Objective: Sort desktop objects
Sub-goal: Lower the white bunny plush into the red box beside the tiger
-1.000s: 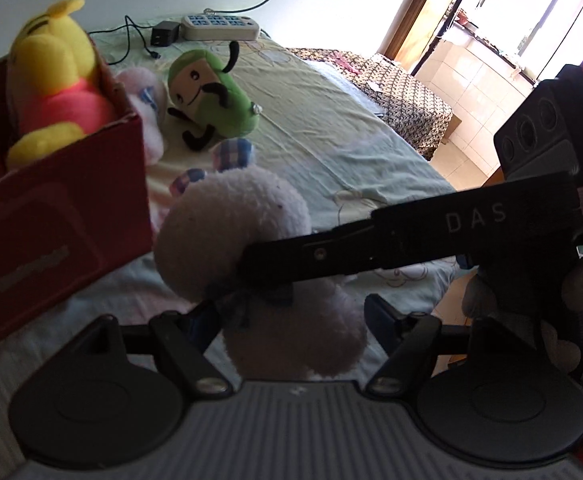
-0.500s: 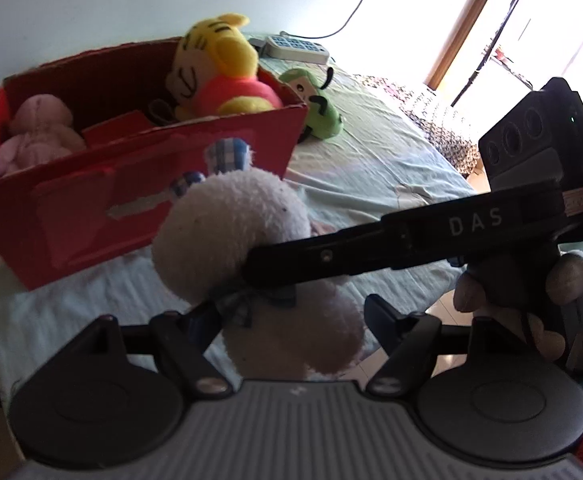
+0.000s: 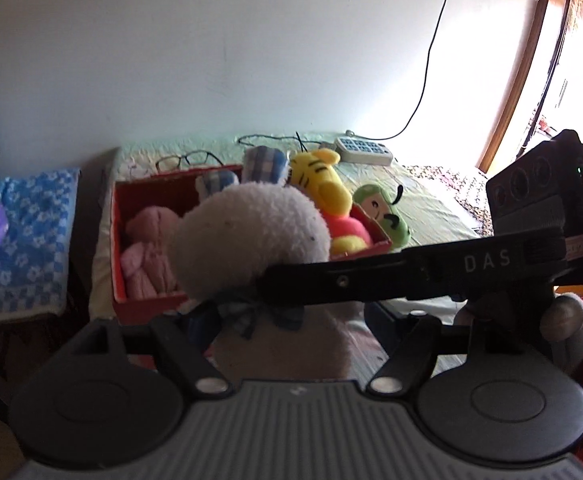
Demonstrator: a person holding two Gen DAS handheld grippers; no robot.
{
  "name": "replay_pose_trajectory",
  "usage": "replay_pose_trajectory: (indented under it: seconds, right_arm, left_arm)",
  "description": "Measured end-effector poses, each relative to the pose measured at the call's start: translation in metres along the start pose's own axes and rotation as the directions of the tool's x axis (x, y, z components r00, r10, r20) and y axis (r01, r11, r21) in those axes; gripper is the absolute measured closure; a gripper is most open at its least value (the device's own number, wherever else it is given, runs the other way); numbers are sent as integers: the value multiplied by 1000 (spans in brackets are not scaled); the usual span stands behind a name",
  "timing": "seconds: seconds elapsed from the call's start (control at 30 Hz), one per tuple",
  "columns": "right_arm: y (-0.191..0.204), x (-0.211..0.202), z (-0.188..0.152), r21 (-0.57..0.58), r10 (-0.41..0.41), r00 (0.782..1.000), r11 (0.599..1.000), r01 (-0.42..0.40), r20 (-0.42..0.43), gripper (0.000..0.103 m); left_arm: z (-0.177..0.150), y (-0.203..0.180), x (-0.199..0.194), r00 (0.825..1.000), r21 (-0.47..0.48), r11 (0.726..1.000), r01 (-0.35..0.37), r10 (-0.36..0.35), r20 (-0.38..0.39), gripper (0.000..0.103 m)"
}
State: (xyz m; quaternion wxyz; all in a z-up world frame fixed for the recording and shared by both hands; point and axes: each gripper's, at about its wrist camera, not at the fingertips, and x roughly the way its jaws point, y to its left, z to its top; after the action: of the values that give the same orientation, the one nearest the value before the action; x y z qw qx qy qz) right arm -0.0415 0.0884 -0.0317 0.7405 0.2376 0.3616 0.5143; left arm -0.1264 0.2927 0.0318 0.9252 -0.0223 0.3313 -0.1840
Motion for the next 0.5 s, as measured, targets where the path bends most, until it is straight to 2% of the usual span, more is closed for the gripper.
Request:
replay_pose_trajectory:
  seconds: [0.13, 0.27, 0.5]
  right_arm:
    - [-11, 2, 23, -22, -20, 999, 1000, 21, 50, 59]
    - [-29, 3, 43, -6, -62, 994, 998, 63, 88, 59]
    - [-46, 4, 59, -56, -216, 970, 973, 223, 110, 59]
  left_arm:
    - [25, 5, 26, 999, 26, 999, -22, 21, 29, 27]
    - [46, 14, 55, 1000, 10, 1000, 3, -3, 26, 27]
    - [61, 23, 111, 997, -40, 996, 75, -76, -23, 27]
